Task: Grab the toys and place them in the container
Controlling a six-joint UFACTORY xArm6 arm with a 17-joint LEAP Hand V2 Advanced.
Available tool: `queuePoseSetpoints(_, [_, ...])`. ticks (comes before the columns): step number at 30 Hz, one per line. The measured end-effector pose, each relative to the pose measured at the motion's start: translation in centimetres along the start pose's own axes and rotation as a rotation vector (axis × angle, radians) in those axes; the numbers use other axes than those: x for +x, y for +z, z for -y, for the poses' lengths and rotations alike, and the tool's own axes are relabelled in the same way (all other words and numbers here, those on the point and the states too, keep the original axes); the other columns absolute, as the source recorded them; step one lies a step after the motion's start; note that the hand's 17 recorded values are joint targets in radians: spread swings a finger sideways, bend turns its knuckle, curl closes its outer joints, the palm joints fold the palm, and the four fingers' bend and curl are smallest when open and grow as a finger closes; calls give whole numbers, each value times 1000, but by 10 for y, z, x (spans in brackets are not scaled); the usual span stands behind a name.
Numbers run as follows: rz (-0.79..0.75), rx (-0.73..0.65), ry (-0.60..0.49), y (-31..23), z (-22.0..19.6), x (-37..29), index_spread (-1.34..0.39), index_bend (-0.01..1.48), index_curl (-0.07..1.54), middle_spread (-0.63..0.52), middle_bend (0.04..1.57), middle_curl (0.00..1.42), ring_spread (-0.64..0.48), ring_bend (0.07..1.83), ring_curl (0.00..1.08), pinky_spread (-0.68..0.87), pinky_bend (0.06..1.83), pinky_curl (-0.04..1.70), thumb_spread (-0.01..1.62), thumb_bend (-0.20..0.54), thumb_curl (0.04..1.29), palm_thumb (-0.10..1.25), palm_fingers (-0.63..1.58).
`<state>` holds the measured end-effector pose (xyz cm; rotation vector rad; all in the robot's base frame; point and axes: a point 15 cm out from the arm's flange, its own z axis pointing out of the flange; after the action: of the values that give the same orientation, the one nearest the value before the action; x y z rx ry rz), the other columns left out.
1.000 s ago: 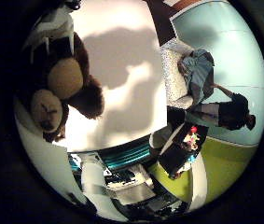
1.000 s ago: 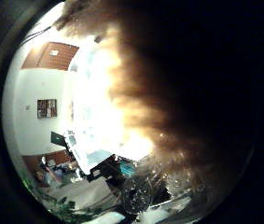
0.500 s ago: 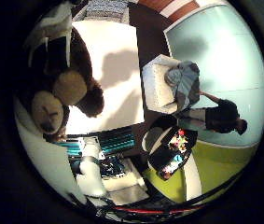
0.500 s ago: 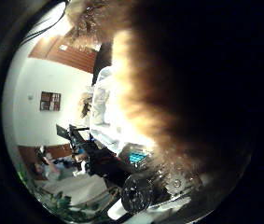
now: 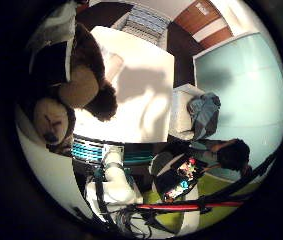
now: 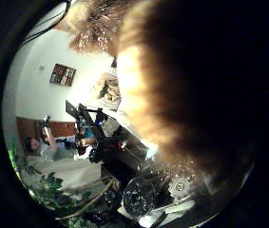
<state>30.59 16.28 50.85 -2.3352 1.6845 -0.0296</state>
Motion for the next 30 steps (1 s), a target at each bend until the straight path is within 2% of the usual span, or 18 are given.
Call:
queuePoseSetpoints(9, [29, -19, -98, 57, 44, -72, -288, 966, 1039, -205, 1201, 973, -242, 1322, 815, -236, 1141, 1126, 923, -15, 760, 1052, 1066])
queuePoseSetpoints(16, [7, -44, -112, 84, 67, -81, -291, 962, 1045, -190, 1217, 961, -244, 1313, 821, -235, 1123, 1147, 934, -15, 760, 1048, 1071])
queuePoseSetpoints(21, [7, -31, -106, 98, 80, -80, -291, 953, 1044, -185, 1216, 952, -248, 1299, 818, -244, 1109, 1140, 996, -22, 731, 975, 1071])
queuePoseSetpoints(23, [13, -4, -106, 97, 87, -80, -297, 857, 1014, -190, 1155, 920, -246, 1289, 780, -279, 1059, 1069, 1022, -37, 680, 909, 1069])
queuePoseSetpoints(25, [17, 22, -96, 96, 95, -75, -318, 693, 975, -197, 1089, 870, -264, 1237, 727, -362, 988, 977, 1013, -45, 632, 824, 975])
queuePoseSetpoints(27, [13, 24, -78, 96, 97, -64, -360, 420, 889, -222, 929, 803, -292, 1181, 665, -475, 971, 890, 1028, -29, 590, 791, 691])
queuePoseSetpoints(28, [10, 24, -71, 96, 98, -59, -394, 344, 850, -231, 882, 780, -298, 1143, 642, -493, 965, 862, 1044, -29, 569, 777, 609])
queuePoseSetpoints(30, [7, 12, -74, 99, 97, -52, -467, 323, 763, -215, 751, 714, -239, 985, 581, -368, 844, 849, 1083, -25, 534, 759, 283])
